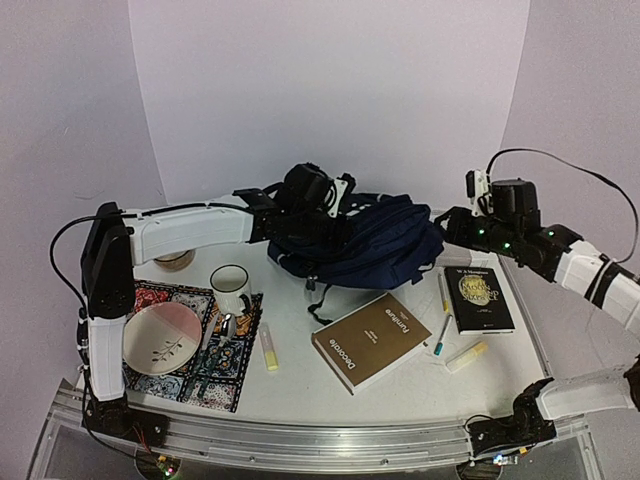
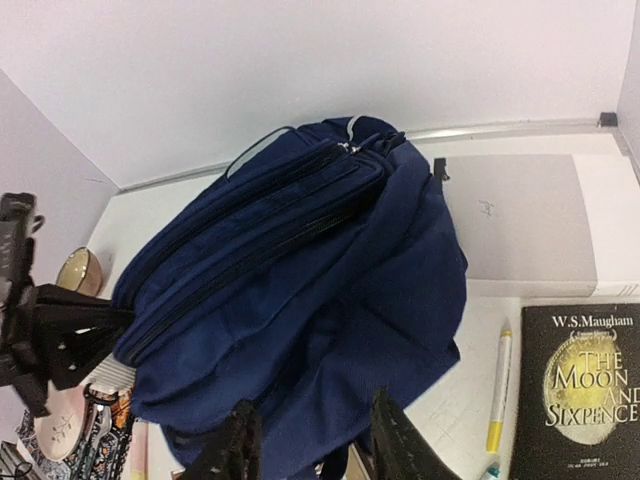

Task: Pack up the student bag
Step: Hold the upper front pocket of the student bag, then grab the largest pocket of the student bag.

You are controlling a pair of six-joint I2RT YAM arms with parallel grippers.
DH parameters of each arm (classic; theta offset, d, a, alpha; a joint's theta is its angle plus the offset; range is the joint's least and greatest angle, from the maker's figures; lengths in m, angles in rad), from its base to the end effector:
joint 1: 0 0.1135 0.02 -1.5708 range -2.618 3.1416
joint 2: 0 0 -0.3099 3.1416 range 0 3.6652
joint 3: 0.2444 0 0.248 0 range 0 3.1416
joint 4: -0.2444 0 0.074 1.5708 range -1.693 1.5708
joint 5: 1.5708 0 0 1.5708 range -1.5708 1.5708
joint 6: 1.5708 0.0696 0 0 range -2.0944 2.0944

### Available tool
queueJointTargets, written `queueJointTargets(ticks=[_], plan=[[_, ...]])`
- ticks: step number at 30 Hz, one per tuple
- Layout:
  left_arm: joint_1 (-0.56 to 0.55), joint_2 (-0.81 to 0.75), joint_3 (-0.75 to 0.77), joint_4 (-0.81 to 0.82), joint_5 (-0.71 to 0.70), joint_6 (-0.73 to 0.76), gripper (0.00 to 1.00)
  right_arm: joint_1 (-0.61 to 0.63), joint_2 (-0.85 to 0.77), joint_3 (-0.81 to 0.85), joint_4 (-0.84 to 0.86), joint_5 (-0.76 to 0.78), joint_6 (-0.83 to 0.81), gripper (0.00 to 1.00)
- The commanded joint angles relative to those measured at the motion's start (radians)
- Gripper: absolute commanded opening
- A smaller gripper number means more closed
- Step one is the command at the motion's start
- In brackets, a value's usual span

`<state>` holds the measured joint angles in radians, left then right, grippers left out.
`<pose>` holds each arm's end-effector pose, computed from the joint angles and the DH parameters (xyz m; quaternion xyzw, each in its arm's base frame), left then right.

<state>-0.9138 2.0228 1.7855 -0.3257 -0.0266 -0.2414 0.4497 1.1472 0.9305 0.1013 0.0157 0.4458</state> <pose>0.3220 -0.4144 0.3174 0.2828 0.8287 -0.2539 0.4108 0.2555 0.1221 0.3863 0.0038 0.7467 0.2827 0.6021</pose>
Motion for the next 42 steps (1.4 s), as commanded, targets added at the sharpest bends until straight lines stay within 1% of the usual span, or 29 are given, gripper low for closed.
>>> queueJointTargets(ticks=[1,3,6,8,12,16,22,26,32,35,42], plan=[[0.039,-0.09,0.116,0.037,-0.195,-0.127,0.0,0.044,-0.095,0.066,-0.048,0.046,-0.014,0.42],[0.039,-0.086,0.135,0.025,-0.213,-0.152,0.0,0.066,-0.114,0.058,-0.052,0.027,-0.004,0.46],[0.039,-0.08,0.153,0.019,-0.218,-0.203,0.0,0.137,-0.118,0.025,-0.022,0.013,0.004,0.51],[0.039,-0.074,0.166,0.019,-0.214,-0.233,0.0,0.195,-0.113,-0.01,0.022,0.031,0.008,0.54],[0.039,-0.06,0.193,0.018,-0.165,-0.269,0.0,0.295,-0.081,-0.099,0.138,0.055,0.023,0.57],[0.039,-0.04,0.219,0.02,-0.117,-0.279,0.0,0.375,0.001,-0.156,0.281,0.098,0.006,0.58],[0.038,-0.003,0.255,0.02,-0.024,-0.273,0.0,0.431,0.182,-0.174,0.481,0.112,-0.058,0.58],[0.036,0.018,0.273,0.021,0.019,-0.279,0.0,0.453,0.314,-0.161,0.609,0.114,-0.091,0.56],[0.034,0.038,0.307,0.021,0.087,-0.286,0.0,0.474,0.464,-0.141,0.747,0.145,-0.122,0.48],[0.032,0.041,0.319,0.023,0.102,-0.286,0.0,0.478,0.519,-0.135,0.787,0.148,-0.129,0.44],[0.03,0.052,0.333,0.022,0.137,-0.285,0.0,0.482,0.59,-0.137,0.862,0.205,-0.137,0.39]])
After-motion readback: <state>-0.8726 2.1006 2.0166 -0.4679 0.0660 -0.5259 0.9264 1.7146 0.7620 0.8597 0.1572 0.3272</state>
